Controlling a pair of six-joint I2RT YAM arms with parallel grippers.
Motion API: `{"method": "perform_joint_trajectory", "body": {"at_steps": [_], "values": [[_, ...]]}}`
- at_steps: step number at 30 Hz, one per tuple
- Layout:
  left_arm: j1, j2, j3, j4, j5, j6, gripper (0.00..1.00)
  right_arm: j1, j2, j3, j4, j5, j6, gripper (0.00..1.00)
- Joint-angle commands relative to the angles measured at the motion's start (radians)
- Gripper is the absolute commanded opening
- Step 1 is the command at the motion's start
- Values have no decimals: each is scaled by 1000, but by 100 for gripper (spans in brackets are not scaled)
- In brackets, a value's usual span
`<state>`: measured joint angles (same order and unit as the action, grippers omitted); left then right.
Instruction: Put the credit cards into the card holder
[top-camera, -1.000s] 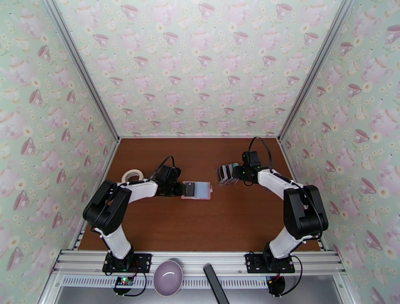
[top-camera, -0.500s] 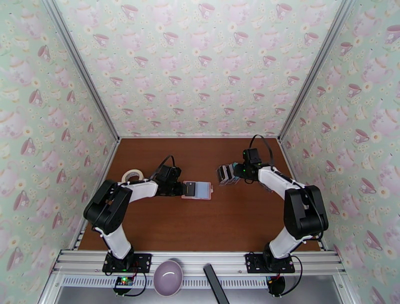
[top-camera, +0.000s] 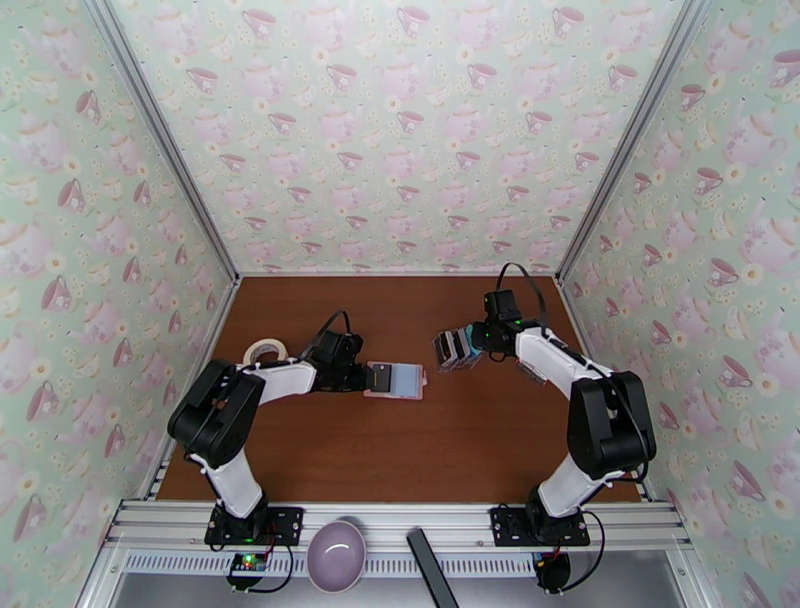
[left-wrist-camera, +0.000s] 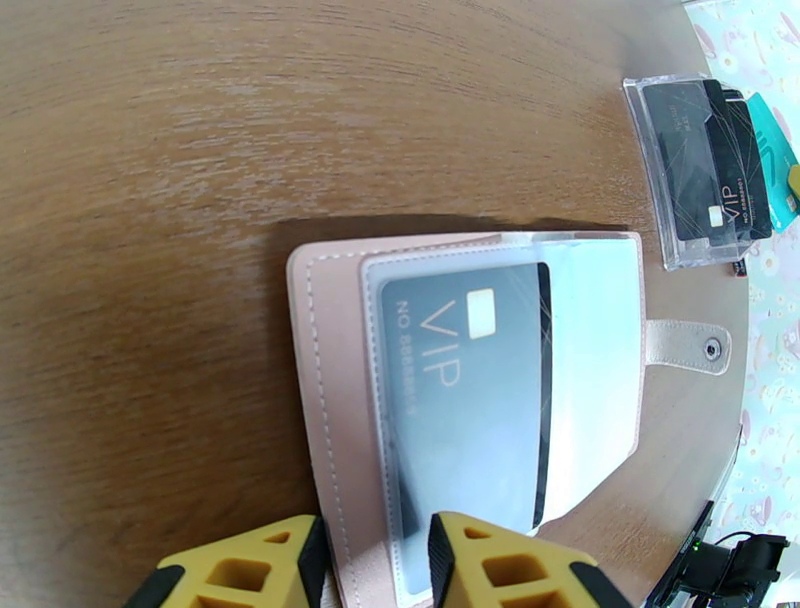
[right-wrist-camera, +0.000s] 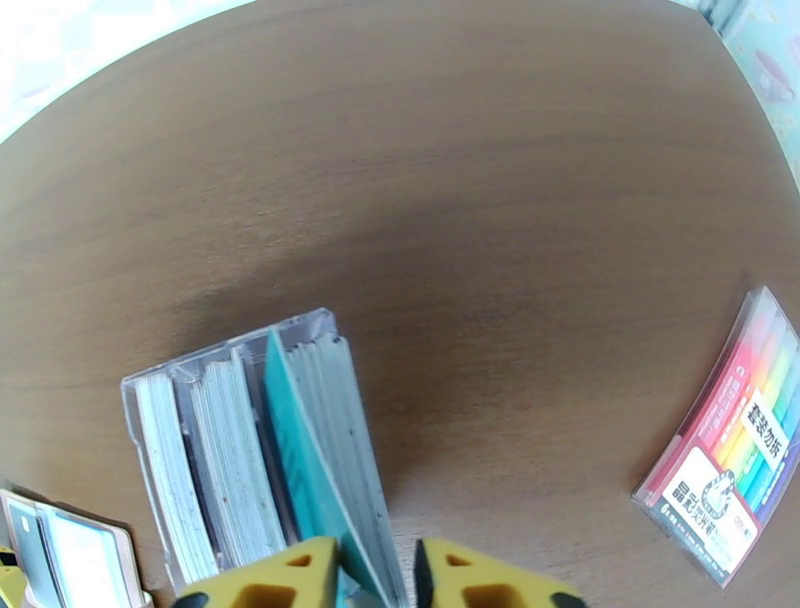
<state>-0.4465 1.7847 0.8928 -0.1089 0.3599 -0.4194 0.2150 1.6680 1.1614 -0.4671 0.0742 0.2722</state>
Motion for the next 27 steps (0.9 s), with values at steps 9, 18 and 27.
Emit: {"method": "perform_joint_trajectory", "body": {"at_steps": [9, 18, 27], "values": [[-26, 71, -15, 18, 16, -10, 35, 21, -50, 35, -45, 8, -10, 12], [-27, 62, -19, 18, 19, -13, 35, 24, -113, 28, -42, -51, 16, 6], [-23, 25, -34, 17, 18, -22, 36, 59, -235, -15, -16, -102, 80, 6]]}}
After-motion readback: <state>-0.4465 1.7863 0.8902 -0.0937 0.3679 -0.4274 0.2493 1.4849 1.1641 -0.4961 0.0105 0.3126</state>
